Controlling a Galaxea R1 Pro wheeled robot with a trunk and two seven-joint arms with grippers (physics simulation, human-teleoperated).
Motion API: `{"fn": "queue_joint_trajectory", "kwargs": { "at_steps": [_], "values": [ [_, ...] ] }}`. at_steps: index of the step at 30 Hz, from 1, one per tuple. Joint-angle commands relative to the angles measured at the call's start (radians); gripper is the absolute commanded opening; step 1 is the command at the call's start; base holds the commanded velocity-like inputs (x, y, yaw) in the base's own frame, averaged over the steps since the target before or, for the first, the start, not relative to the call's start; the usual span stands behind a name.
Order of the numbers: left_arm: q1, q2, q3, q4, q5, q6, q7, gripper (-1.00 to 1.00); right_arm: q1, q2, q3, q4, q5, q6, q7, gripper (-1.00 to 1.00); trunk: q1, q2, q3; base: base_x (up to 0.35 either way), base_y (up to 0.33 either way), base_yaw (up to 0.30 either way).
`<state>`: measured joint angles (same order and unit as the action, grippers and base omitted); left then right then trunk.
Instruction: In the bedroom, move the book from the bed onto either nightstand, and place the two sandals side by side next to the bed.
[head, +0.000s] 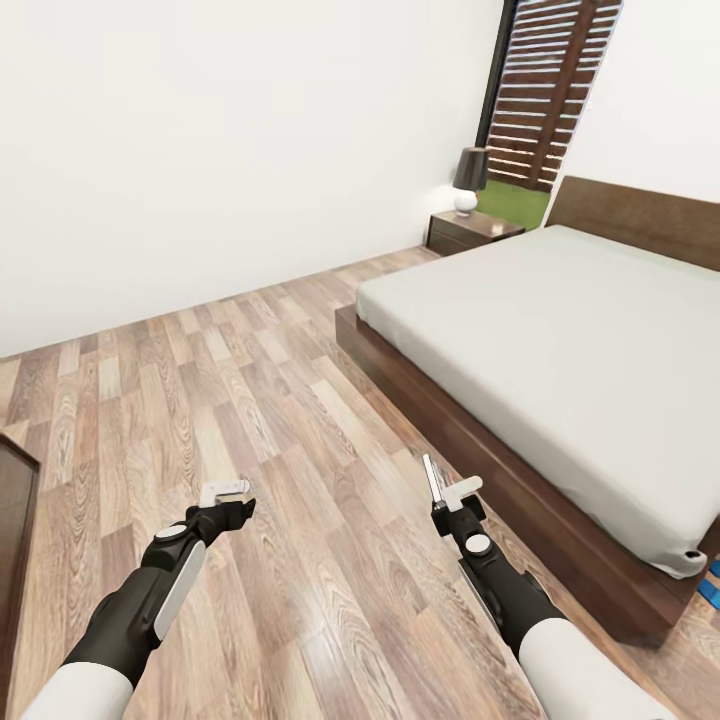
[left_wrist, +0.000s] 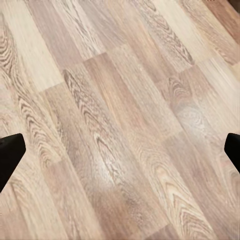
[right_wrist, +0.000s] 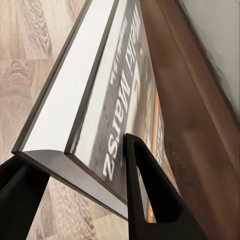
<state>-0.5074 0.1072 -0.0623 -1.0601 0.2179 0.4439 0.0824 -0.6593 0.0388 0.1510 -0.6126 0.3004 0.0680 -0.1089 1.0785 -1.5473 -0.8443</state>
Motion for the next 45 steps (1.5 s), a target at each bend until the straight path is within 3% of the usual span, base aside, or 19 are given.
{"fn": "queue_joint_trajectory", "kwargs": {
  "at_steps": [1,20,21,22,27,34,40,43,45],
  "values": [
    [0.000,0.001,-0.004,-0.001,0.010,0.004,0.009,1.00,0.000,0.000,0.004,-0.001,0.009,0.007,-0.006,-1.00,-0.004,0.007,0.002,0.000,0.000,0.000],
    [0.000,0.000,-0.004,-0.001,0.015,0.007,0.007,1.00,0.000,0.002,0.003,-0.095,0.002,0.049,-0.009,-1.00,-0.077,0.140,0.062,0.000,0.000,0.000],
    [0.000,0.000,-0.004,-0.001,0.016,0.008,0.006,1.00,0.000,0.002,0.003,-0.095,-0.009,0.066,-0.009,-1.00,-0.081,0.147,0.065,0.000,0.000,0.000],
    [0.000,0.000,-0.004,-0.001,0.017,0.008,0.006,1.00,0.000,0.001,0.003,-0.097,-0.048,0.095,-0.009,-1.00,-0.084,0.154,0.068,0.000,0.000,0.000],
    [-0.001,0.000,-0.004,-0.001,0.020,0.010,0.006,1.00,0.000,0.001,0.002,-0.100,-0.121,0.114,-0.008,-1.00,-0.104,0.189,0.084,0.000,0.000,0.005],
    [-0.002,-0.002,-0.004,0.000,0.023,0.010,0.005,1.00,0.000,0.002,0.005,-0.100,-0.141,0.116,-0.006,-1.00,-0.130,0.238,0.106,0.000,0.000,0.184],
    [-0.002,-0.009,-0.004,0.014,0.023,0.010,-0.002,1.00,0.000,0.002,0.000,-0.100,-0.168,0.109,0.116,-1.00,-0.153,0.280,0.126,0.000,0.000,0.277],
    [-0.002,-0.010,-0.004,0.022,0.024,0.010,-0.004,1.00,0.000,0.005,-0.005,-0.100,-0.262,0.114,0.195,-1.00,-0.165,0.301,0.137,0.000,0.000,0.282],
    [-0.002,-0.012,-0.005,0.027,0.024,0.010,-0.004,1.00,0.000,0.005,-0.007,-0.100,-0.282,0.116,0.206,-1.00,-0.173,0.315,0.144,0.000,0.000,0.282]
  ]
}}
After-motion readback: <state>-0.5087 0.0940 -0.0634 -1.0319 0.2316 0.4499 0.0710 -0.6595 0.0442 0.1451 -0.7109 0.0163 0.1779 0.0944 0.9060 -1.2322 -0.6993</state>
